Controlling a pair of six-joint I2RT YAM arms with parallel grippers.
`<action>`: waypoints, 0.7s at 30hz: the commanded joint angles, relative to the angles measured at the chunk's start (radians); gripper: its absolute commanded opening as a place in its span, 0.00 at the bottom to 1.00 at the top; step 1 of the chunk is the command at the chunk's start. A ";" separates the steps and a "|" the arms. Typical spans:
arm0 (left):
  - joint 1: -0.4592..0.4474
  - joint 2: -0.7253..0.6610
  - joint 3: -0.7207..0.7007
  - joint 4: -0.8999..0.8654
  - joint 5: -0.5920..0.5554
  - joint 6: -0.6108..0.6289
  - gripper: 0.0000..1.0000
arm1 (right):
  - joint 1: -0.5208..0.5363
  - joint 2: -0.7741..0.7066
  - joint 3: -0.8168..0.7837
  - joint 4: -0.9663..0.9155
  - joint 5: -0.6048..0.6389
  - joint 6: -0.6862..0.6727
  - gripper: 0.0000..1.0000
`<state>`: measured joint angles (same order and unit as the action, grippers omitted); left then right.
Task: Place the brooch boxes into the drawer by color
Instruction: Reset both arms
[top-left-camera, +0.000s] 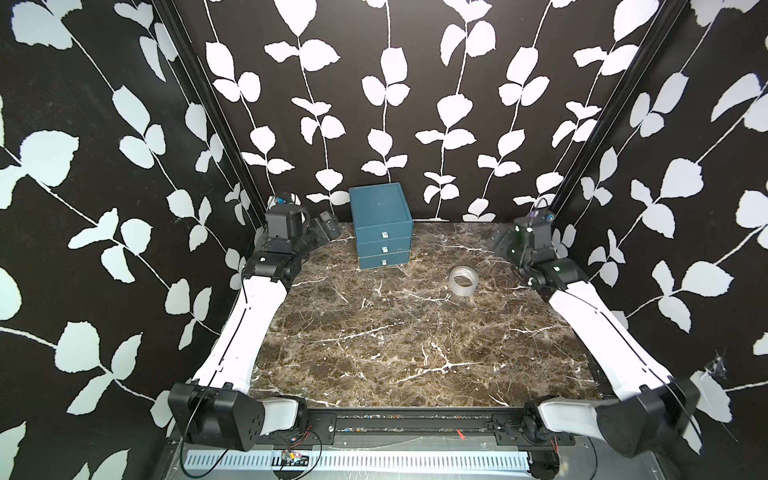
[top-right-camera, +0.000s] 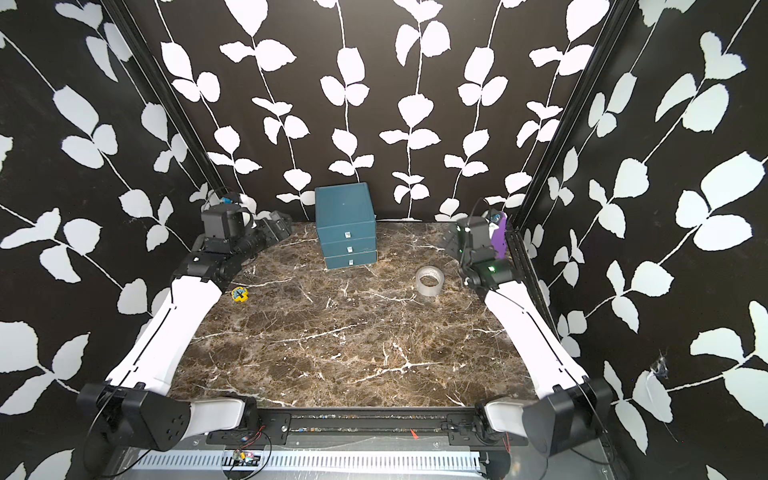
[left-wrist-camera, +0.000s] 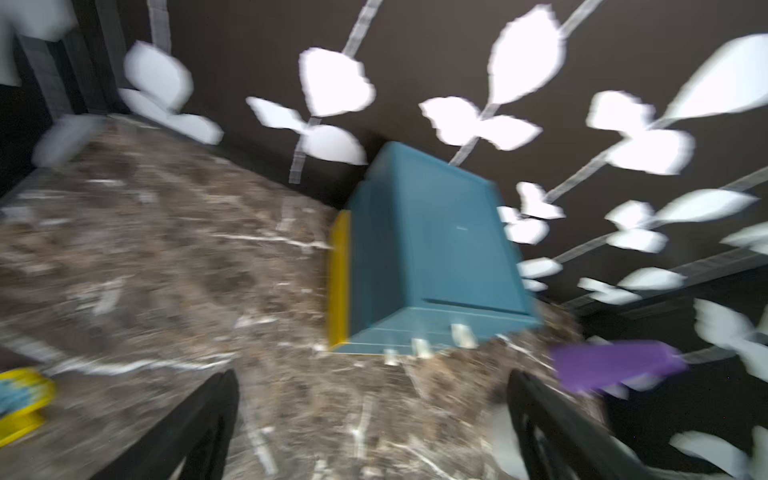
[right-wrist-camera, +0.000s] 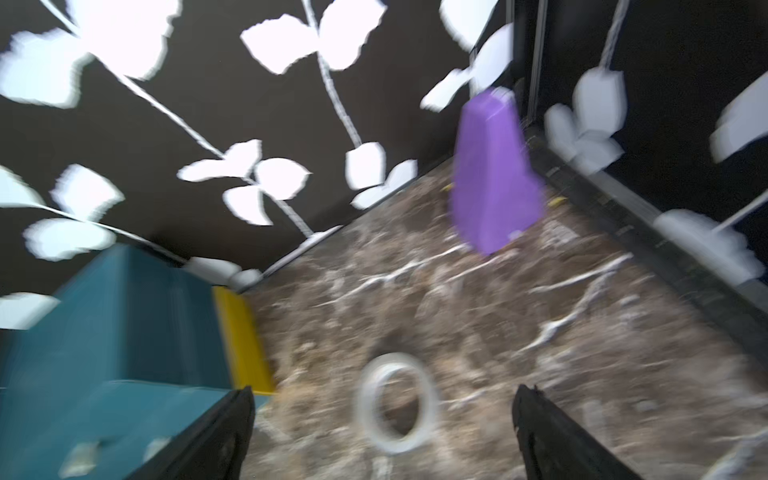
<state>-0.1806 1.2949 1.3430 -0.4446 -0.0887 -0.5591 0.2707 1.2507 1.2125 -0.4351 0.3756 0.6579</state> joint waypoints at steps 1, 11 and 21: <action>-0.020 -0.029 -0.093 -0.146 -0.404 0.064 0.99 | -0.029 -0.076 -0.229 0.112 0.177 -0.282 0.99; -0.018 -0.012 -0.517 0.229 -0.448 0.553 0.99 | -0.091 0.072 -0.618 0.622 0.121 -0.532 0.99; 0.030 0.175 -0.551 0.514 -0.401 0.595 0.99 | -0.175 0.179 -0.735 1.040 -0.125 -0.679 0.99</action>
<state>-0.1688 1.4551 0.7967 -0.0727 -0.5064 -0.0086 0.1398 1.4612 0.5407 0.3855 0.3645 0.0452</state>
